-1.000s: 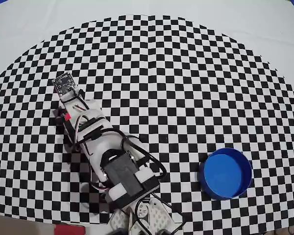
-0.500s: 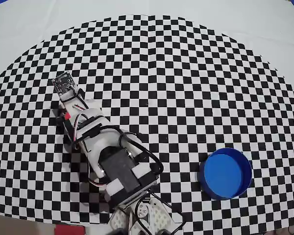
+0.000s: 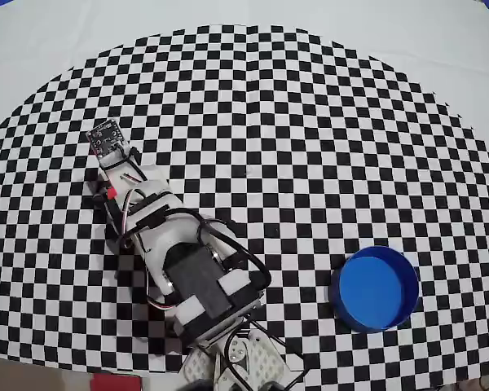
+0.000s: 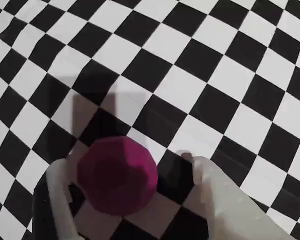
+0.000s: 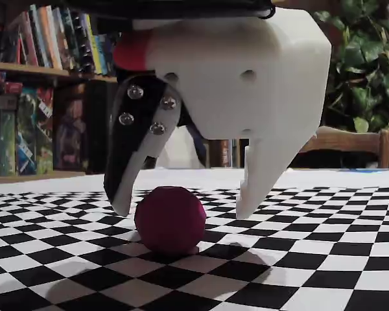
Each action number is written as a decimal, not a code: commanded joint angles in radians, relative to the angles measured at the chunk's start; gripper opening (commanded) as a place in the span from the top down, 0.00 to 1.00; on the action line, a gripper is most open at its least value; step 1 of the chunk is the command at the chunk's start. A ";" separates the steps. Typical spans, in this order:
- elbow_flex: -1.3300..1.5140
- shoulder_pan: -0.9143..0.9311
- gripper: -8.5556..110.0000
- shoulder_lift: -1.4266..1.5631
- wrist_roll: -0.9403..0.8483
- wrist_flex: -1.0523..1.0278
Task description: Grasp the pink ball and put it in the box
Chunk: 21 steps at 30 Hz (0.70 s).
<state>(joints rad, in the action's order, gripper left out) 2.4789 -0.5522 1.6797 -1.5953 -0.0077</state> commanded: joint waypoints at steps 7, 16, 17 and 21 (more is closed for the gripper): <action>-0.020 -0.014 0.69 0.000 -0.008 -0.009; -0.014 -0.025 0.69 0.000 -0.008 -0.020; -0.014 -0.025 0.69 0.000 -0.008 -0.020; -0.012 -0.025 0.69 -0.003 -0.008 -0.020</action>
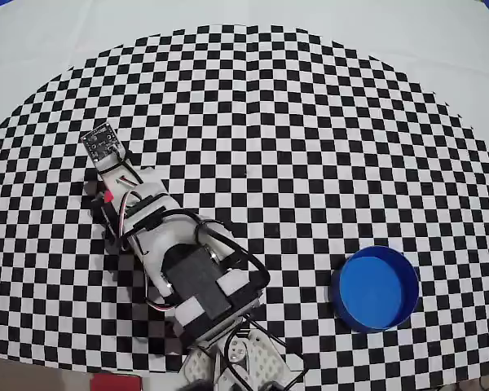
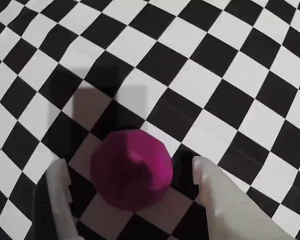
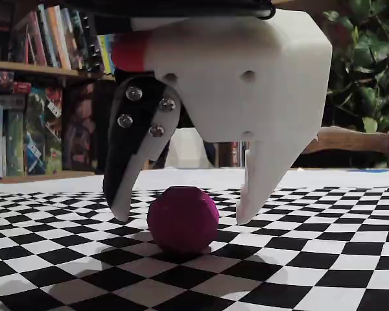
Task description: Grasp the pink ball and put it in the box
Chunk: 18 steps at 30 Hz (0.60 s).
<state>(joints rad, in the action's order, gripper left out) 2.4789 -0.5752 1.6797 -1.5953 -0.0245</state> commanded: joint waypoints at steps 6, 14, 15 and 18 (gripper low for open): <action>-0.012 -0.003 0.69 -0.003 -0.008 -0.003; -0.012 -0.003 0.71 -0.006 -0.008 -0.003; -0.012 -0.003 0.72 -0.006 -0.008 -0.003; -0.012 -0.003 0.78 -0.006 -0.008 -0.003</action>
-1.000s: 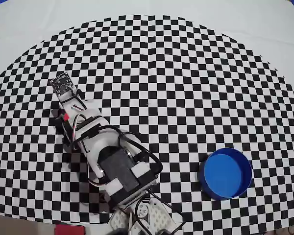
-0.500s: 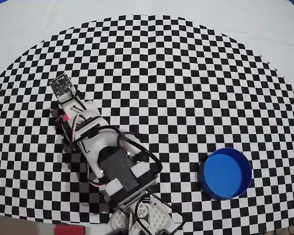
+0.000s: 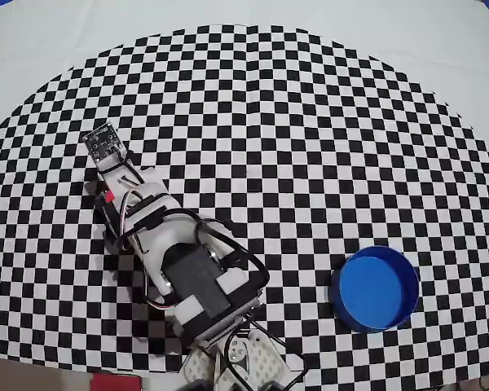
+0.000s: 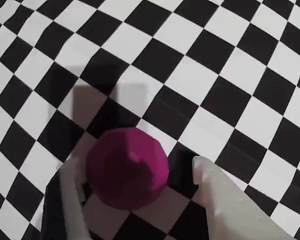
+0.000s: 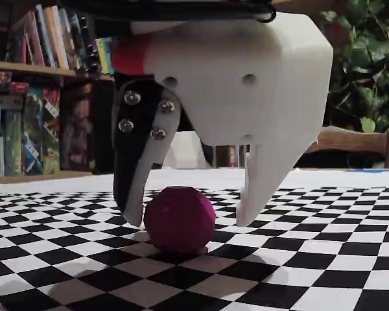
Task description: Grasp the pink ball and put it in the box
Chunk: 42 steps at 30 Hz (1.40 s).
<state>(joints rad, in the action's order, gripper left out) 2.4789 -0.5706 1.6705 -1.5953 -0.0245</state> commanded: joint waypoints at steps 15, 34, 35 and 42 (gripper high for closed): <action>-0.012 -0.008 0.93 0.000 -0.008 0.002; 0.000 0.003 0.93 0.219 0.003 -0.060; 0.008 0.005 0.93 0.236 0.003 -0.060; 0.066 0.029 0.93 0.373 0.003 -0.060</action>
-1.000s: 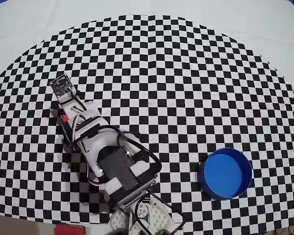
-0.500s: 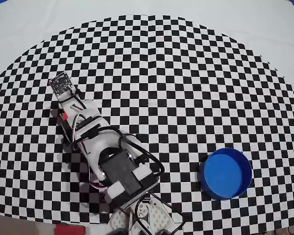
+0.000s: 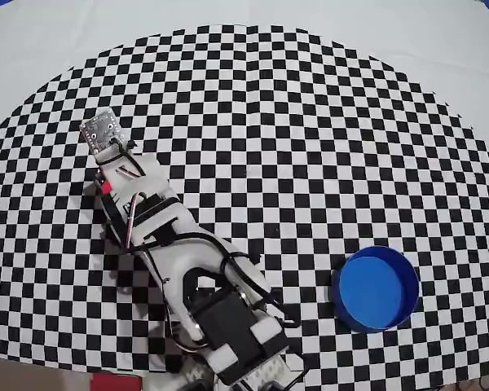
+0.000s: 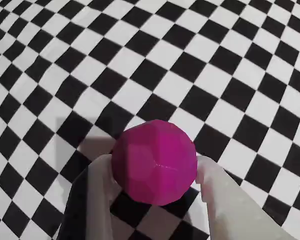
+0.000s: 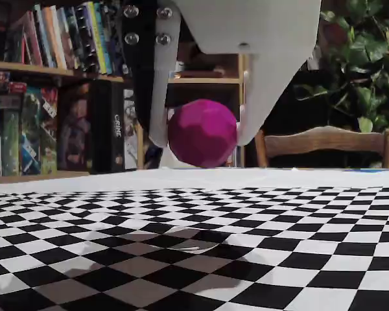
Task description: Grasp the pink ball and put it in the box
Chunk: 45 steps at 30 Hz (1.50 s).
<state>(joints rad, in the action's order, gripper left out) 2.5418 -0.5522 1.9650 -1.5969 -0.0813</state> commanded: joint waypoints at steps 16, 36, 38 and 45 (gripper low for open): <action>0.032 0.110 0.93 0.232 0.006 -0.011; 0.199 0.331 0.93 0.522 0.003 -0.051; 0.209 0.360 0.93 0.538 0.005 -0.052; 0.221 0.448 0.93 0.571 0.002 -0.052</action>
<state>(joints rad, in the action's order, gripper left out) 2.7688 -0.1273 2.5081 -1.5953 -0.1319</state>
